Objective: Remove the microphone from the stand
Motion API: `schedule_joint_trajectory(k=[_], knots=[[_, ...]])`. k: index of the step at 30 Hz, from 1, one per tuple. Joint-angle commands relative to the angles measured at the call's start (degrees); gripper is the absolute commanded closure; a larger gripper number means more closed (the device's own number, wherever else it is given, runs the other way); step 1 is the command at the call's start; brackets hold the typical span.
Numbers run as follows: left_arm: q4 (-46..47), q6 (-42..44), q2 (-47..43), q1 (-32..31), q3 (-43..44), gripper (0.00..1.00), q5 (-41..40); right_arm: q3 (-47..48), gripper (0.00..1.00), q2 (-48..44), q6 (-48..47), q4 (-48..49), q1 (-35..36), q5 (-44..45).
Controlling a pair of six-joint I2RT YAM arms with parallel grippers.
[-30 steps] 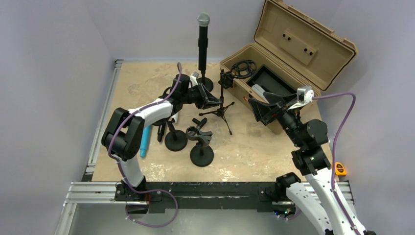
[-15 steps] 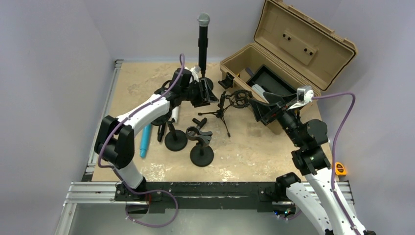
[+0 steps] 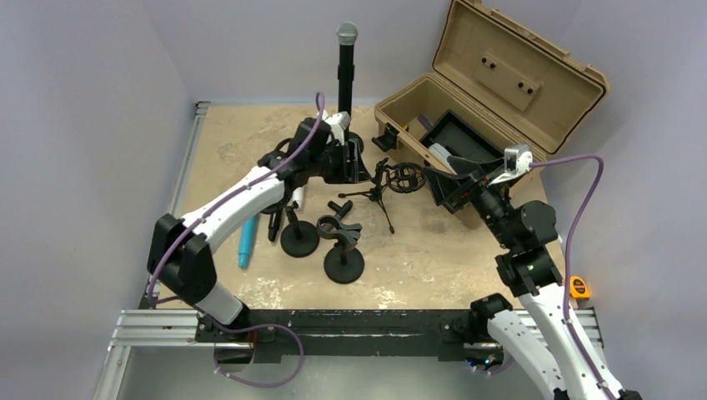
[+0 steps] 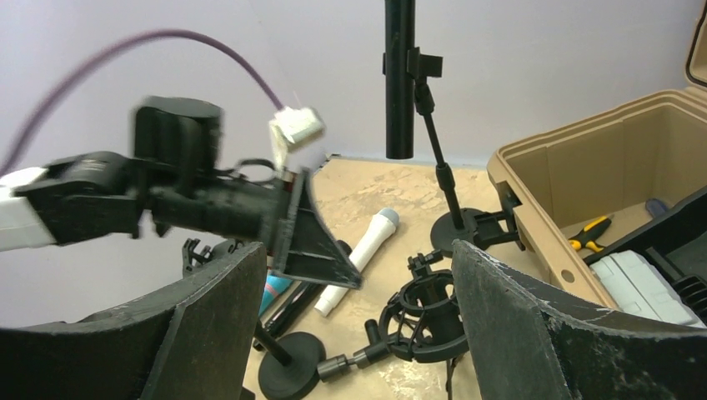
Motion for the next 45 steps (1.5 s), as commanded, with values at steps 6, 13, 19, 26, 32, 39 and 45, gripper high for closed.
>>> schedule_joint_trajectory(k=[6, 13, 19, 26, 32, 39, 45], knots=[[-5.96, 7.46, -20.08, 1.39, 0.9, 0.36, -4.36, 6.82, 0.2, 8.56, -0.45, 5.82, 0.09, -0.04], [-13.31, 6.55, -35.56, 6.4, -4.99, 0.31, -5.84, 16.69, 0.21, 22.21, 2.74, 7.98, 0.07, 2.5], [-20.79, 6.63, -44.61, 8.22, -6.03, 0.29, -7.79, 26.98, 0.2, 35.56, 4.07, 8.05, 5.76, 10.05], [-24.99, 6.36, -50.51, 8.2, -5.68, 0.28, -9.46, 38.8, 0.18, 50.45, 6.79, 5.77, 14.83, 26.6], [-27.85, 5.55, -53.46, 8.18, -5.9, 0.28, -9.26, 47.33, 0.18, 61.92, 4.58, 5.42, 18.58, 37.94], [-30.55, 5.7, -57.21, 8.18, -6.62, 0.28, -11.38, 56.81, 0.18, 72.3, 0.41, 1.97, 23.13, 52.36], [-32.01, 6.0, -58.49, 8.18, -6.64, 0.28, -12.4, 65.38, 0.19, 81.29, -0.52, -3.74, 26.21, 63.09]])
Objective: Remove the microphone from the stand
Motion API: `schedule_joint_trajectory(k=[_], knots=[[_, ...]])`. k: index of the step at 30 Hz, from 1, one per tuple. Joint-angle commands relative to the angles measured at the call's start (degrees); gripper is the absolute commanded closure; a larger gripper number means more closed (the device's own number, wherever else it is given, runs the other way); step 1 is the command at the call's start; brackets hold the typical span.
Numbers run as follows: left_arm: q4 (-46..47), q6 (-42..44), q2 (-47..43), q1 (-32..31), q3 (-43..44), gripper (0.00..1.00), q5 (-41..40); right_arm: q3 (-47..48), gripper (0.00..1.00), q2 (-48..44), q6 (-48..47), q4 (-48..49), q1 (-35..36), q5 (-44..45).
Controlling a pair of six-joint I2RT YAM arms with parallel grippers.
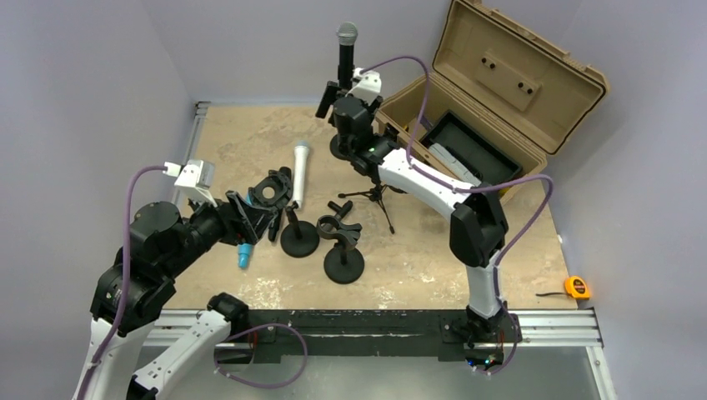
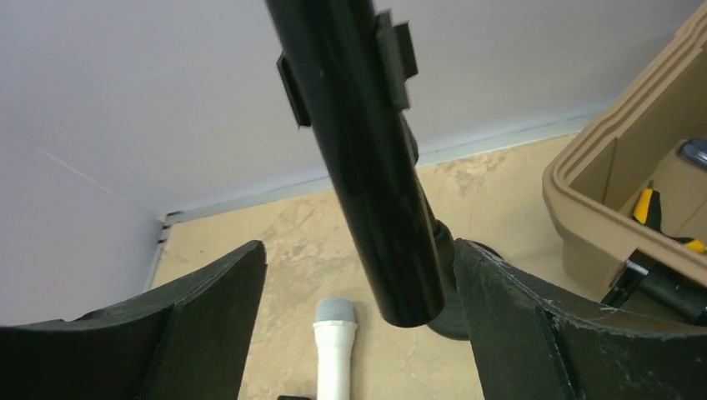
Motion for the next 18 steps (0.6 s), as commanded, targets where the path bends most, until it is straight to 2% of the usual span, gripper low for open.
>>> schedule_joint_trajectory(k=[1, 5, 11, 18], knots=[[-0.93, 0.1, -0.72, 0.42, -0.43, 0.28, -1.16, 8.45, 0.19, 5.24, -1.6, -5.25, 1.92, 12.59], [-1.85, 0.35, -1.58, 0.42, -0.2, 0.28, -1.04, 11.66, 0.2, 9.36, -1.61, -6.21, 2.02, 15.16], [-3.81, 0.75, -3.22, 0.42, 0.18, 0.27, -2.02, 11.75, 0.25, 10.16, -4.68, -1.95, 2.02, 16.93], [-4.75, -0.18, -4.68, 0.42, -0.82, 0.27, -2.34, 10.37, 0.38, 10.78, -9.88, 3.96, 1.82, 18.25]])
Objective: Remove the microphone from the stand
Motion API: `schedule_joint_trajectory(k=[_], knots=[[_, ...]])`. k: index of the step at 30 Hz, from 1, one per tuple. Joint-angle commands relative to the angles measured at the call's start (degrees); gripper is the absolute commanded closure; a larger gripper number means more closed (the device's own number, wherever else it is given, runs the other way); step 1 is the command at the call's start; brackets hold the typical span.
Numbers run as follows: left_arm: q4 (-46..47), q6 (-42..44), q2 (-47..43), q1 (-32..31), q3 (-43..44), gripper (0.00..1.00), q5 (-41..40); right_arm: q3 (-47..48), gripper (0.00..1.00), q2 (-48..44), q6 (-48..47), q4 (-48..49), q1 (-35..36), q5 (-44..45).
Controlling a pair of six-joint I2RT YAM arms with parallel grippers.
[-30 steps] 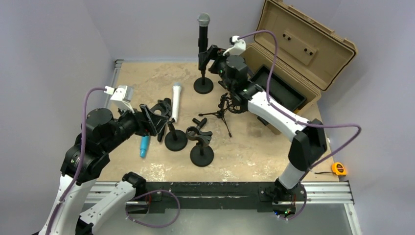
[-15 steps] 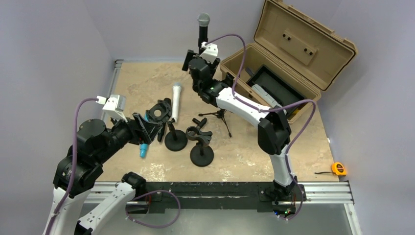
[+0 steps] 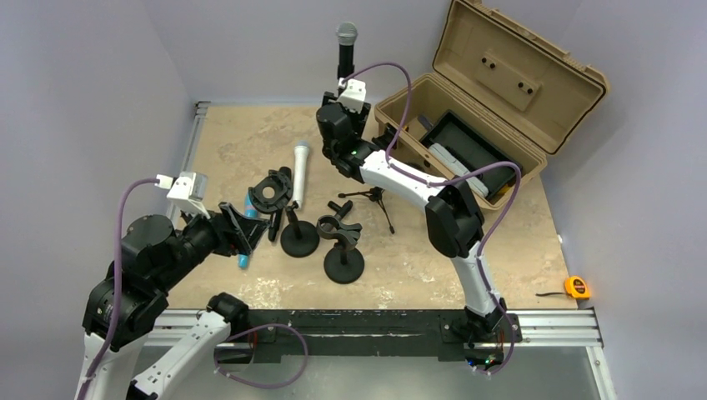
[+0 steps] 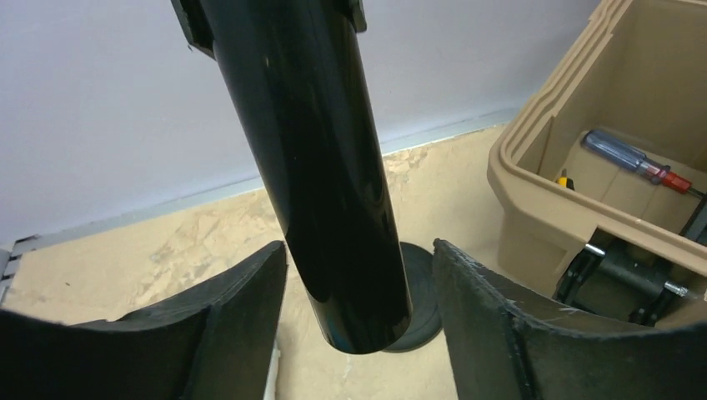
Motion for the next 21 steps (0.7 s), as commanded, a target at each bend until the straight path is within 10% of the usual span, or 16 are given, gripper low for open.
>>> schedule_joint_trajectory(k=[1, 8, 21], knots=[[0.01, -0.25, -1.24, 0.42, -0.55, 0.27, -0.41, 0.88, 0.43, -1.93, -4.74, 6.71, -0.41, 2.73], [0.22, -1.27, -0.94, 0.44, -0.17, 0.27, -0.07, -9.71, 1.0, -8.97, -18.09, 18.8, -1.12, -11.06], [10.36, 0.2, 9.12, 0.54, 4.2, 0.23, 6.87, -30.12, 1.0, -29.75, -39.81, 26.78, -4.57, -56.34]])
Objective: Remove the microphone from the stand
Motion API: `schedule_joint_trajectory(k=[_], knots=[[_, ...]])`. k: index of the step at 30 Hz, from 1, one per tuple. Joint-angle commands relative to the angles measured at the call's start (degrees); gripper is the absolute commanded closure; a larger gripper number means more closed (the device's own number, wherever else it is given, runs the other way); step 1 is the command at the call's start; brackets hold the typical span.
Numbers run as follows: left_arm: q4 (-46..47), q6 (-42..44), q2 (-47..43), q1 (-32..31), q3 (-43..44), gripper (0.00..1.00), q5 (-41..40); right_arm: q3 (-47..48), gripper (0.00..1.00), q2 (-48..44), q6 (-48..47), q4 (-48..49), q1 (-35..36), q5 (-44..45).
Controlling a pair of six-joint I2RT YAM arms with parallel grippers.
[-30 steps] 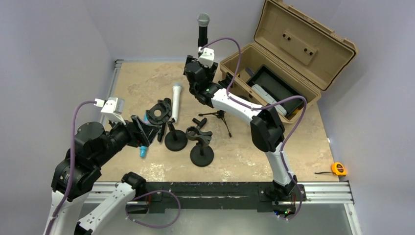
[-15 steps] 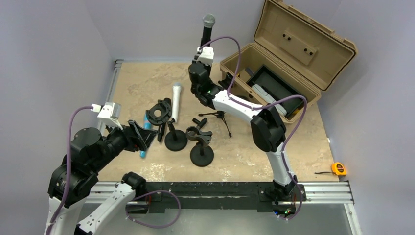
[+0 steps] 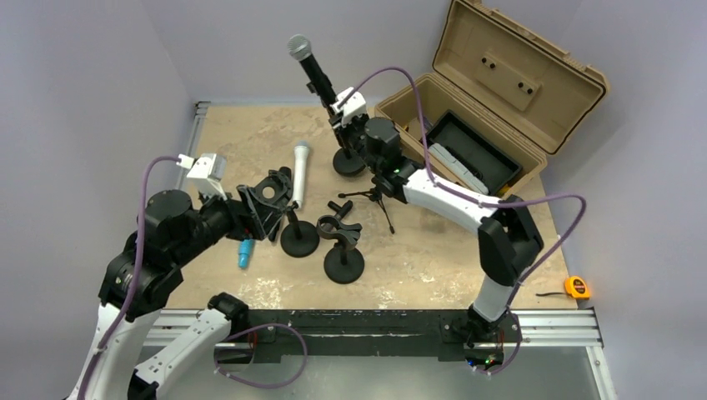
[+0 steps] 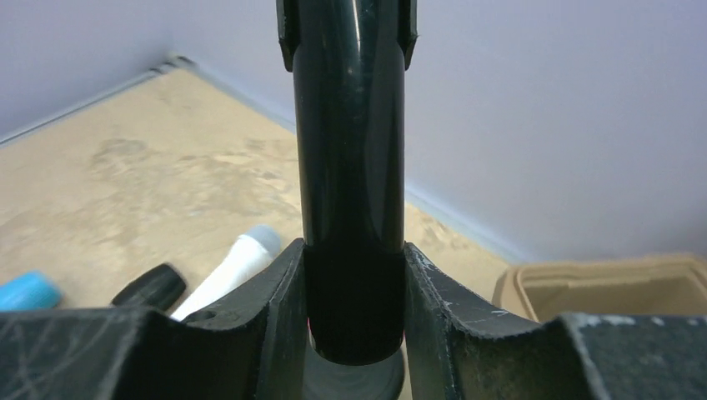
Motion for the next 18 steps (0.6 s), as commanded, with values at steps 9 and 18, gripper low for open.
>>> schedule_joint_trajectory(k=[9, 18], knots=[[20.55, 1.86, 13.27, 2.95, 7.88, 0.22, 10.3, -1.91, 1.0, -4.01, -8.35, 6.65, -9.91, -50.71], [26.12, -0.05, 18.58, 10.71, 5.1, 0.2, 12.64, -7.01, 1.0, -2.56, -5.86, 13.23, -15.09, -60.01]])
